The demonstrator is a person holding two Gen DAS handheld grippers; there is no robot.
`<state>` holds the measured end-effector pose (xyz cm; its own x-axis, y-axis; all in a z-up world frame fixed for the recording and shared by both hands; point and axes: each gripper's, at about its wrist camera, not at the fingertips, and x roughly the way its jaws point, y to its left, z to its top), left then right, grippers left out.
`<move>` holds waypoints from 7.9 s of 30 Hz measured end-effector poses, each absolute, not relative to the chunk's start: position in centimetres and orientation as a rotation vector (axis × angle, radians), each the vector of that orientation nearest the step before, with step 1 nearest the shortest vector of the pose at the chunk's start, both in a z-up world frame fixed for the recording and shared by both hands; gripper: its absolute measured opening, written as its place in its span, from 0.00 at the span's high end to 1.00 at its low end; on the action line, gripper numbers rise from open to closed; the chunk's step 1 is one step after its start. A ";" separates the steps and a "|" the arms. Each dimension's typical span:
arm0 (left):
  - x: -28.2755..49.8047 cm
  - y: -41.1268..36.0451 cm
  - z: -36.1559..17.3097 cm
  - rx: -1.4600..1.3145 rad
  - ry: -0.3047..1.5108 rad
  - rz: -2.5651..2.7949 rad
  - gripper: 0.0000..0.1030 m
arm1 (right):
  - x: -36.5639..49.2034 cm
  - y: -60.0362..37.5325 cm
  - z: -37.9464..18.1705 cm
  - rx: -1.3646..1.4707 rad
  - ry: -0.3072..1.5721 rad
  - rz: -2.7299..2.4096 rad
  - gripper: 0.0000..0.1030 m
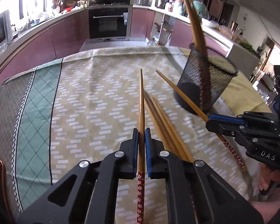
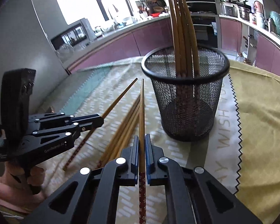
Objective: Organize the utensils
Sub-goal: 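Close the right gripper on a chopstick while the left gripper grasps another chopstick, then lift both held chopsticks upright and carry them over the black mesh cup, then lower the chopsticks into the mesh cup and open both grippers, then move both open grippers back down to the chopstick row, then close the right gripper on a chopstick while the left gripper grasps another, then lift both chopsticks upright and bring them toward the mesh cup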
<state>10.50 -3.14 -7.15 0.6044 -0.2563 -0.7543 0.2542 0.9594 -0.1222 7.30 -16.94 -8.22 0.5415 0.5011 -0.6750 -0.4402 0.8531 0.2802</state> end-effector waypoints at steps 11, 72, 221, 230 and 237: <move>8.7 -2.3 -2.6 -0.107 0.776 -0.454 0.93 | 6.2 -18.8 -4.9 0.178 0.733 0.662 0.95; 10.7 -5.6 10.4 -0.075 0.506 -0.631 0.93 | 7.5 -24.1 5.8 0.148 0.429 0.582 0.94; 11.4 -4.2 -9.2 0.029 0.933 -0.283 0.92 | 7.7 -14.9 -10.2 -0.002 0.904 0.490 0.94; 10.2 -3.3 -7.4 -0.006 0.882 -0.319 0.92 | 6.8 -16.3 -8.0 0.064 0.840 0.570 0.94; 9.1 -2.5 -5.0 -0.065 0.832 -0.389 0.92 | 6.1 -16.7 -6.3 0.107 0.798 0.629 0.94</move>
